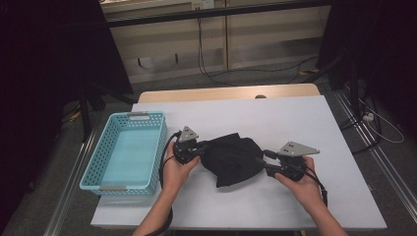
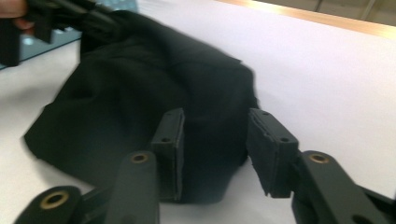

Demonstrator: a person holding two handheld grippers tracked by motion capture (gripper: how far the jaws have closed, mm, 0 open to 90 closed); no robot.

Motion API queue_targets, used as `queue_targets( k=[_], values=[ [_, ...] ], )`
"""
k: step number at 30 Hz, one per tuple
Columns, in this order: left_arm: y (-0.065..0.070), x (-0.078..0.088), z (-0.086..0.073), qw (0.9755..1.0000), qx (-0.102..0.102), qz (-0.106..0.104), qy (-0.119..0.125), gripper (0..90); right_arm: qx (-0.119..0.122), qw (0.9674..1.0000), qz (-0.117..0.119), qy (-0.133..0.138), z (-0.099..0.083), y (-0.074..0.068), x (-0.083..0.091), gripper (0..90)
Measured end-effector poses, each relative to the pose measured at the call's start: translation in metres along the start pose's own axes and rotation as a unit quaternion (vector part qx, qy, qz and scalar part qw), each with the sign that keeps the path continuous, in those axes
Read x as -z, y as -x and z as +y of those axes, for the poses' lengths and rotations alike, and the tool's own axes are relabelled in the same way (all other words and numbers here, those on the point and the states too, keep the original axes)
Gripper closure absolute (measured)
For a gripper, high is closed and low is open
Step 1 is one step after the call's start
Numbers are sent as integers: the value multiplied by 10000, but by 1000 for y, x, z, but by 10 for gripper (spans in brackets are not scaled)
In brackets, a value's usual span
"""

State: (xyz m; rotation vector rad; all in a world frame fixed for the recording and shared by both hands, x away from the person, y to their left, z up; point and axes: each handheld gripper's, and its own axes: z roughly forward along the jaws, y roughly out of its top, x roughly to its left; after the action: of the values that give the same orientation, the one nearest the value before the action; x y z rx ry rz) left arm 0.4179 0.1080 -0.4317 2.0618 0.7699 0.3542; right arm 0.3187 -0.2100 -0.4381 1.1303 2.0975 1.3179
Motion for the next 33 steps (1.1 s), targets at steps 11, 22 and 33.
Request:
queue_targets(
  k=[11, 22, 33],
  values=[
    [3, 3, 2, 9987, 406, -253, 148, 448, 342, 9988, 213, -296, -3, -15, -13, 293],
    [22, 31, -1, 9989, 88, -432, 177, 151, 237, 9989, 152, -372, -4, -10, -16, 249],
    [62, 34, -15, 9945, -249, -1011, -53, 126, 75, 9996, 22, -253, -3, -3, -10, 230]
  ],
)
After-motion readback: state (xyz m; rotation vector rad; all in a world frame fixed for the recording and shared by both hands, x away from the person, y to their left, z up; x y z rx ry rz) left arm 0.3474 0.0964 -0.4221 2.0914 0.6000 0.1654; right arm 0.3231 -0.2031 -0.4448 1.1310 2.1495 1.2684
